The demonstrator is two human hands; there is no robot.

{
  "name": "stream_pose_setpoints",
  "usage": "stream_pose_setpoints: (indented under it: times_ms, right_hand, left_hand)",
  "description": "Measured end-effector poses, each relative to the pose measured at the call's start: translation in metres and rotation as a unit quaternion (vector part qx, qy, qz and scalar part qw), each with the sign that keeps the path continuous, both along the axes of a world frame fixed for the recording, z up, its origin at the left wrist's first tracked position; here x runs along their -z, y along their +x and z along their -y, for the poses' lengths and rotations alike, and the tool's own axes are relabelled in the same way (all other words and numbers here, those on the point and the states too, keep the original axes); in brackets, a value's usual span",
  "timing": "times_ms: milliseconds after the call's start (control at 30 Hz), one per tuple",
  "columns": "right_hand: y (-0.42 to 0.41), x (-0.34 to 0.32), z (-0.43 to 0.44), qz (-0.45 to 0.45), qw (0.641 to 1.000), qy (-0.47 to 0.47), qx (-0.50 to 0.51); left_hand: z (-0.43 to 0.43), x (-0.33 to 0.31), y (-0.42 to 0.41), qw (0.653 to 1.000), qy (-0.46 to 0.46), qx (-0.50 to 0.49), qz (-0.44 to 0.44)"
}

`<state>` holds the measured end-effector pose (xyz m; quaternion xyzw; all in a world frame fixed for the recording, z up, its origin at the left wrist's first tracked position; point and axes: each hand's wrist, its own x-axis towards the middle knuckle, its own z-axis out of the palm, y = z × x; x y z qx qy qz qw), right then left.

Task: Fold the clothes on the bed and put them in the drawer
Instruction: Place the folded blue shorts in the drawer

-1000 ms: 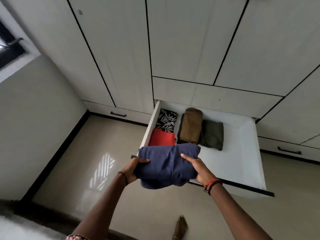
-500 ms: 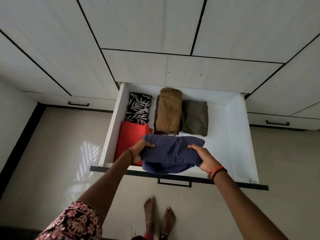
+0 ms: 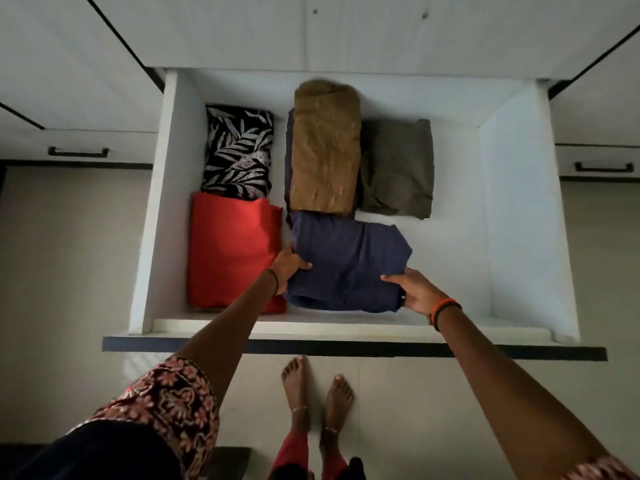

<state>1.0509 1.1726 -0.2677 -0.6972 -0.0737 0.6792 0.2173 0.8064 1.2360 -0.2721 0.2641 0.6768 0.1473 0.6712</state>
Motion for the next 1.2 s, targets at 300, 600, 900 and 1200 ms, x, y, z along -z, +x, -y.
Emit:
stream_pose_setpoints:
  times_ms: [300,600,900,1200]
  right_hand:
    - [0.013,0.033,0.009,0.102,0.991,-0.037,-0.082]
    - [0.010,0.035,0.010,0.168,0.977,-0.032,-0.127]
    - [0.005,-0.017,0.018,0.287,0.955,0.032,-0.067]
    - [-0.015,-0.090,0.091,0.333,0.924,0.068,0.175]
  left_hand:
    - [0.021,0.036,0.004,0.971,0.018,0.126,-0.203]
    - [0.020,0.029,0.001,0.945,0.021,0.221,-0.242]
    - [0.037,-0.020,0.001,0.970,0.072,0.072,-0.219]
    - [0.129,-0.101,-0.034,0.909,0.126,-0.344,-0.200]
